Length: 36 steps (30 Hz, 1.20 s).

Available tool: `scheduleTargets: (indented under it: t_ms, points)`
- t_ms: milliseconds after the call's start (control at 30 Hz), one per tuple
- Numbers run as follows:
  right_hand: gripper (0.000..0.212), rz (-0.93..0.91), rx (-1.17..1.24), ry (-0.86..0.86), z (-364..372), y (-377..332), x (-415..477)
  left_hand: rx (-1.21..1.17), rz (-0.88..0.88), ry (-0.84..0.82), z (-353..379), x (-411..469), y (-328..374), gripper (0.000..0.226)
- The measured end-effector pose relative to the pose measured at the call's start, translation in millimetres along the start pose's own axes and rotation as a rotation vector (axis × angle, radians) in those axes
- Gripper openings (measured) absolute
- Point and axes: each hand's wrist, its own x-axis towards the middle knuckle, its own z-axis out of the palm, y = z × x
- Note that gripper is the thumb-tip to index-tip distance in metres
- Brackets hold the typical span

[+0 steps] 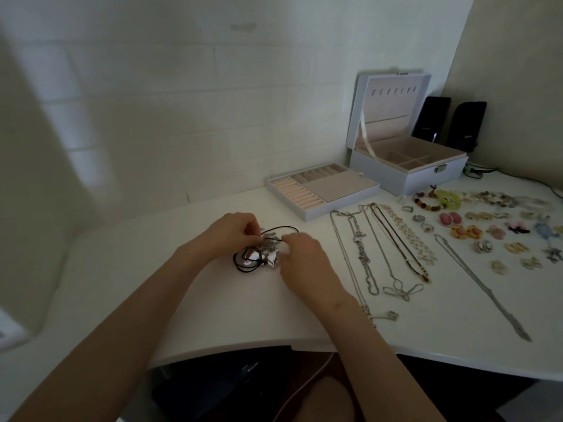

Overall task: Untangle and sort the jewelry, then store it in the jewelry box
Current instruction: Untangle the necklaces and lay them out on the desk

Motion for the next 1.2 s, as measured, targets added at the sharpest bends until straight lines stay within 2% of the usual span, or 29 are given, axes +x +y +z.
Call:
scheduleTargets:
  t_ms: [100,200,267,367,567,700,800,967,1200]
  points:
    - [0.027,0.019,0.064,0.111,-5.7,-4.7,6.3,-0.169,-0.039,0.054,0.1,-2.5,1.1,0.011]
    - [0.025,-0.01,0.039,0.085,-3.1,-12.4,8.4,-0.483,-0.079,0.085,-4.3,-5.4,6.5,0.012]
    - [0.023,-0.037,-0.039,0.058,3.1,-15.7,9.1,-0.573,-0.095,0.125,-6.3,-5.8,7.6,0.012]
    - [0.024,-0.053,-0.095,0.046,10.7,-14.8,10.1,-0.587,-0.098,0.191,-6.4,-5.5,4.7,0.012]
    - [0.025,-0.046,0.041,-0.079,2.8,-15.1,11.2,-0.69,-0.104,0.249,-8.4,-5.9,-2.2,0.01]
    - [0.022,0.105,0.306,0.128,-1.5,-15.8,26.5,-0.826,-0.095,0.19,-9.8,-7.7,-1.6,0.007]
    - [0.033,0.137,0.349,0.064,7.3,-19.9,38.0,-0.872,-0.082,0.155,-10.1,-8.3,-0.5,0.006]
    - [0.013,0.157,0.384,0.126,9.9,-16.4,46.3,-0.856,-0.072,0.171,-10.4,-9.4,-1.6,0.005]
    - [0.015,0.167,0.498,0.195,-6.3,-8.9,48.1,-0.78,-0.105,0.235,-7.9,-7.4,-2.0,0.005]
